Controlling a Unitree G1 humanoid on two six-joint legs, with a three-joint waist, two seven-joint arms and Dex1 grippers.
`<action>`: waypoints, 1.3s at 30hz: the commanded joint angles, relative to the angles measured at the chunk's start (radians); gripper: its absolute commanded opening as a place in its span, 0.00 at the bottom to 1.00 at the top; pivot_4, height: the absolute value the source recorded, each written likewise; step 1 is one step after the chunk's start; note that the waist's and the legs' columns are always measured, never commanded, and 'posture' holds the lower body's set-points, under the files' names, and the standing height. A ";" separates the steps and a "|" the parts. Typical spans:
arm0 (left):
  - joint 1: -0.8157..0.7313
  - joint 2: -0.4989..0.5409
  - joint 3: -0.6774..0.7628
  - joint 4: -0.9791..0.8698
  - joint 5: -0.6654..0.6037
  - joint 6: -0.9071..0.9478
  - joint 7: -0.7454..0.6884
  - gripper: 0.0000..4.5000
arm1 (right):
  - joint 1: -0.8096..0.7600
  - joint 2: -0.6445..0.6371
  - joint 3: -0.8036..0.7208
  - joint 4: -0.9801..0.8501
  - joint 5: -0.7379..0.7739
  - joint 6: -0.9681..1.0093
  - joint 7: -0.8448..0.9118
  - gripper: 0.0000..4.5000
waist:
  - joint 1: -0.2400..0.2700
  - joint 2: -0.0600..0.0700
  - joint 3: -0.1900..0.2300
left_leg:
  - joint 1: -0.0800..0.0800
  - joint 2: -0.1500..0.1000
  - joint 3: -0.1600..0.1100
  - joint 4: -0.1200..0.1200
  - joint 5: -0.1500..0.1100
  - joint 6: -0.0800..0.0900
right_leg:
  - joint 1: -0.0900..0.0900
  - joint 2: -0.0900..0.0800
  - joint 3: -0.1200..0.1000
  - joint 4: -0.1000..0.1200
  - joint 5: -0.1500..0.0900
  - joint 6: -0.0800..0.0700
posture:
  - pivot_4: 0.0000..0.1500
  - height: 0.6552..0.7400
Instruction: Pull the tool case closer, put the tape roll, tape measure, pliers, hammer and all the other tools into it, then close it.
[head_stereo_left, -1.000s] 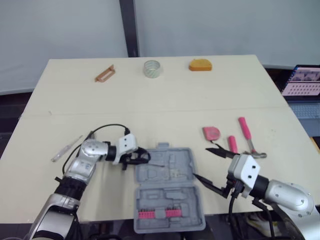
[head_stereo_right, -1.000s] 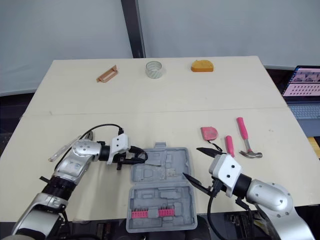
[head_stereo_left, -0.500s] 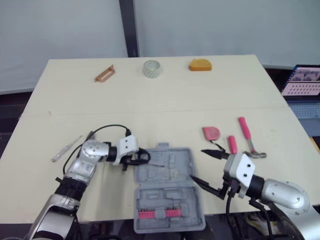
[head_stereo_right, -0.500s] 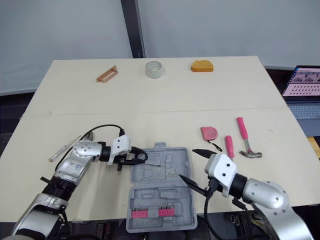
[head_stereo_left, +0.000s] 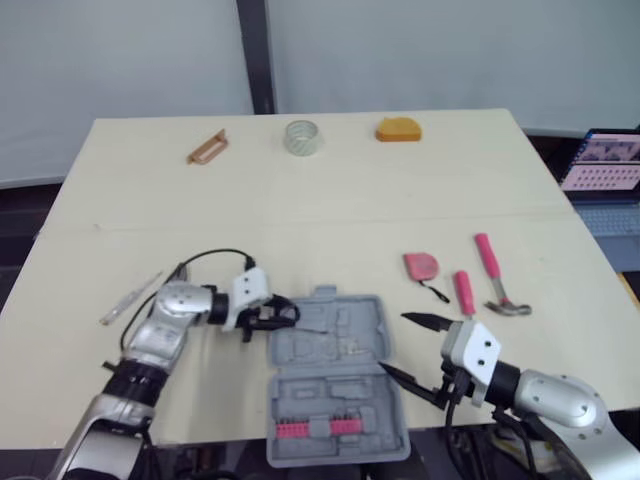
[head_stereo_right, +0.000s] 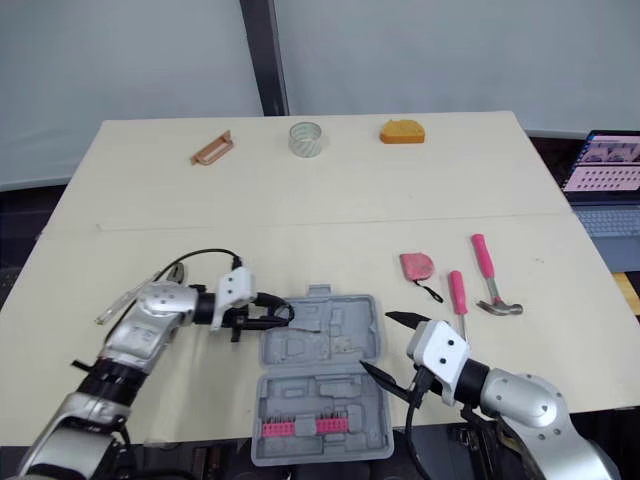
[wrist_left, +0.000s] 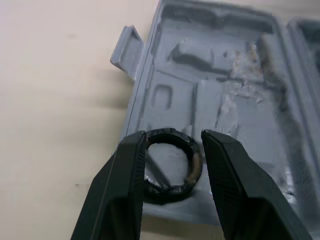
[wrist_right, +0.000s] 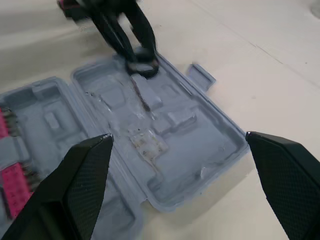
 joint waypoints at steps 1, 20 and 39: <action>0.035 0.065 0.118 -0.146 -0.103 0.096 -0.001 0.42 | 0.015 0.013 -0.037 0.134 -0.014 -0.147 0.027 1.00 | 0.000 0.001 0.000 | 0.000 0.000 0.000 0.000 0.000 0.000 | 0.000 0.000 0.000 0.000 0.000 0.000 | 1.00 1.00; 0.914 -0.100 0.512 -0.554 -0.209 0.002 0.224 0.42 | 0.148 0.079 -0.157 0.468 0.022 -0.475 0.032 1.00 | 0.008 0.003 -0.001 | 0.002 0.000 0.001 -0.001 -0.001 0.000 | 0.003 0.000 0.001 -0.005 0.000 0.000 | 1.00 1.00; 1.054 -0.233 0.417 -0.543 -0.206 -0.121 0.294 0.42 | 0.099 0.113 -0.139 0.384 0.009 -0.354 -0.027 1.00 | 0.007 0.003 -0.002 | 0.002 0.000 0.001 -0.001 -0.002 0.000 | 0.003 0.000 0.001 -0.006 0.000 0.000 | 1.00 1.00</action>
